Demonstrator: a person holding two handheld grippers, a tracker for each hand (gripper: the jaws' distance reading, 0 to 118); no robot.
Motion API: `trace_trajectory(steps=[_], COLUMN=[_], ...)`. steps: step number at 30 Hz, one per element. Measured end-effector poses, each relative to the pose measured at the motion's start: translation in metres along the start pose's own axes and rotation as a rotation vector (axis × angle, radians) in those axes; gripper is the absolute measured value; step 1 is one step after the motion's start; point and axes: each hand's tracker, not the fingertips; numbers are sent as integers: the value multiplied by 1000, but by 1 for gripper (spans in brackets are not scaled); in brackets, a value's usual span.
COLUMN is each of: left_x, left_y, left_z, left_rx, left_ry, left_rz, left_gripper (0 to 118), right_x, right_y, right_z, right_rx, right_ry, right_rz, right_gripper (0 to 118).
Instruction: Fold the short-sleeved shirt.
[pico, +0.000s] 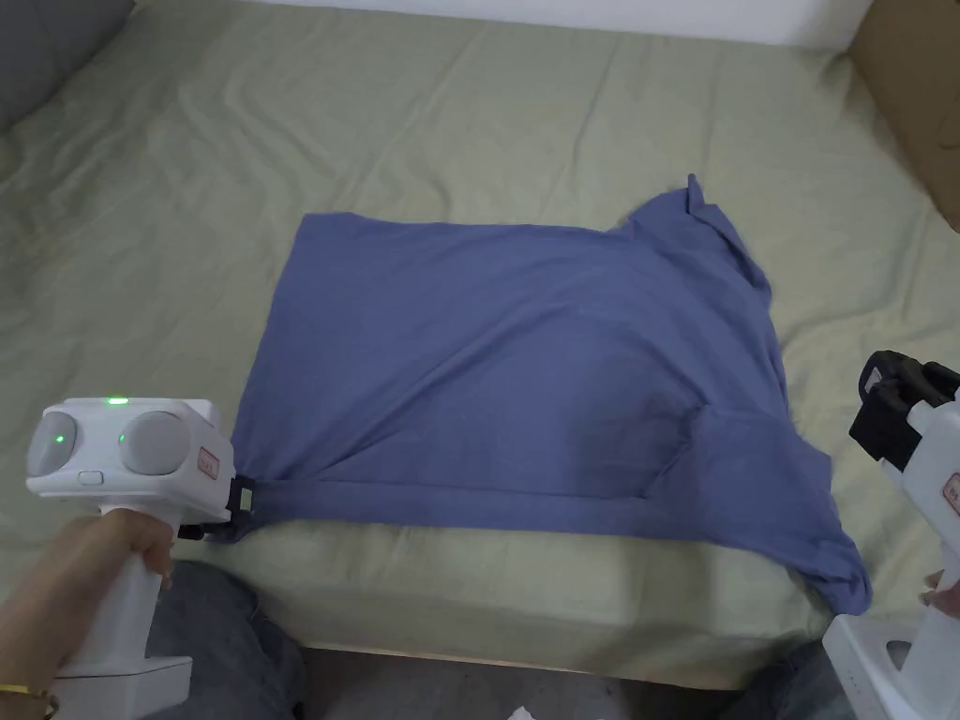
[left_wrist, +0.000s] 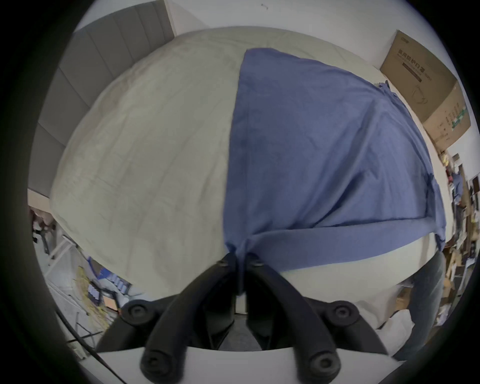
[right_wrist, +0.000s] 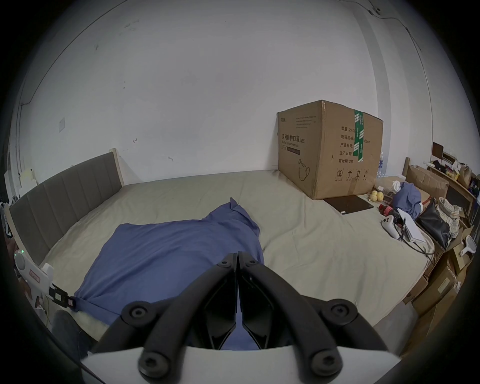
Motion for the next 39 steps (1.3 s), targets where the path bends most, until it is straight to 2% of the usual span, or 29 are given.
trace_trajectory(steps=[2, 5, 8, 10, 11, 12, 13, 14, 15, 16, 17, 19, 22, 25, 26, 27, 28, 29, 30, 32, 36, 39], left_x=[-2, -2, -2, -2, -2, -2, -2, 0, 2, 2, 3, 2, 4, 4, 5, 5, 5, 5, 7, 7, 10, 8], left_y=[-1, -2, -4, -4, -5, -5, -5, -4, -4, -5, -5, -3, -2, -3, -4, -4, -5, -5, -6, -7, -7, 1], left_z=[-3, 9, 33, 51, 58, 65, 69, 74, 78, 82, 85, 87, 84, 82, 80, 80, 79, 79, 77, 76, 79, 86], left_rx=[7, 52, 182, 268, 305, 338, 350, 354, 369, 381, 386, 394, 390, 379, 376, 372, 368, 366, 360, 352, 360, 369], left_ry=[30, 35, 37, 15, -1, -14, -12, -7, -5, -6, -9, -13, 7, 16, 17, 19, 23, 26, 30, 28, 40, 23], left_rz=[0, 6, 3, 16, 23, 33, 43, 39, 36, 33, 32, 33, 24, 30, 33, 35, 34, 33, 30, 30, 47, 69], left_gripper=[0, 0, 0, 0, 0, 0, 0, 0, 0, 0, 0, 0, 0, 0, 0, 0, 0, 0, 0, 0, 0, 0], right_x=[0, 2, 7, 13, 17, 22, 25, 28, 31, 32, 34, 40, 50, 56, 57, 59, 60, 61, 63, 65, 70, 73], right_y=[-1, -1, 1, 3, 3, 3, 1, -1, -6, -11, -17, -32, -63, -89, -93, -98, -101, -103, -105, -107, -91, -62], right_z=[-1, -2, -5, -11, -16, -20, -24, -30, -37, -40, -42, -53, -68, -75, -77, -79, -79, -79, -81, -83, -72, -61], right_rx=[-6, -19, -49, -139, -190, -227, -258, -305, -358, -380, -388, -505, -680, -759, -769, -778, -772, -769, -776, -775, -774, -744], right_ry=[-6, -1, -8, 12, 48, 50, 39, 48, 51, 32, 10, -1, -8, -41, -42, -40, -40, -46, -50, -9, 50, 96], right_rz=[5, -8, -17, -32, -50, -66, -62, -48, -18, 8, 47, 83, 83, 89, 79, 73, 66, 51, 38, -6, -18, 80], right_gripper=[0, 0, 0, 0, 7, 28, 60, 100, 116, 118, 117, 117, 117, 116, 112, 104, 90, 62, 40, 5, 5, 5])
